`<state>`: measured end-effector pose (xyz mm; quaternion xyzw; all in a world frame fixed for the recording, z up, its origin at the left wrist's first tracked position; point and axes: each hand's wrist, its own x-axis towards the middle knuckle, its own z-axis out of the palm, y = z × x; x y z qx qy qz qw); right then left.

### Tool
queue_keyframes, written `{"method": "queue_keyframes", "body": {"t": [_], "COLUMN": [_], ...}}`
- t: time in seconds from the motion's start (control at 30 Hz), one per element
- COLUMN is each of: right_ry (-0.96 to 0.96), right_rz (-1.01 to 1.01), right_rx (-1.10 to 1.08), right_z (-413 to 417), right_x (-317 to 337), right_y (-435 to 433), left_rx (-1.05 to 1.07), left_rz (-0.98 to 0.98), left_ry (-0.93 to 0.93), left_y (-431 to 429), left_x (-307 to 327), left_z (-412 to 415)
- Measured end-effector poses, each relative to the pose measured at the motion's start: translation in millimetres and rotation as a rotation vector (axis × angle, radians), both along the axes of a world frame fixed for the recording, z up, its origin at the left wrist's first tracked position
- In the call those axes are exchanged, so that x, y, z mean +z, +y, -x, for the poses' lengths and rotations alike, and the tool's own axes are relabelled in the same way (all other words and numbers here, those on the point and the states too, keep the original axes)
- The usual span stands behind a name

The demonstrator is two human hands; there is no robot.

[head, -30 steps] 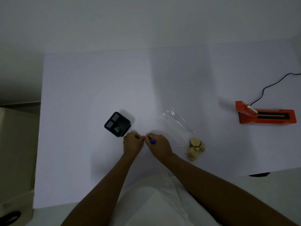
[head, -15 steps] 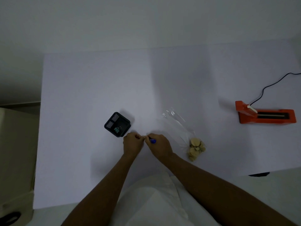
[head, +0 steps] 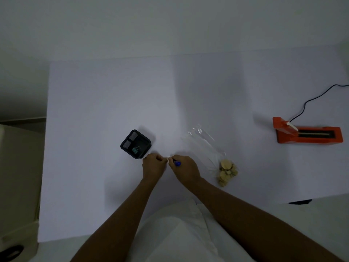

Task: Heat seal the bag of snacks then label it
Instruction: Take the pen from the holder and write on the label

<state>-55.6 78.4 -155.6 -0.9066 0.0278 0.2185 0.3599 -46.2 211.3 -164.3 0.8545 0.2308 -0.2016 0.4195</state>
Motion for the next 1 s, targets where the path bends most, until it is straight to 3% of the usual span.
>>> {"method": "queue_keyframes", "body": {"t": [0.33,0.5,0.8,1.0], "right_ry": [0.011,-0.008,-0.067,-0.091], "right_rz": [0.044,0.03,-0.174,-0.273], "right_rx": [0.014,-0.079,-0.079,-0.029], "right_z": [-3.1,-5.9,-6.8,-0.6], "right_x": [4.3,4.1,-0.4,-0.3], "right_y": [-4.1,-5.9,-6.1,-7.9], "left_rx": [-0.003,-0.001,-0.029,-0.076], "left_rz": [-0.002,-0.002,-0.07,-0.04], "left_ry": [0.004,0.01,0.03,-0.051], "left_y": [-0.3,0.1,-3.4,-4.1], "left_x": [-2.1,-3.2,-3.6,-0.9], "left_z": [0.9,0.3,2.7,15.5]}}
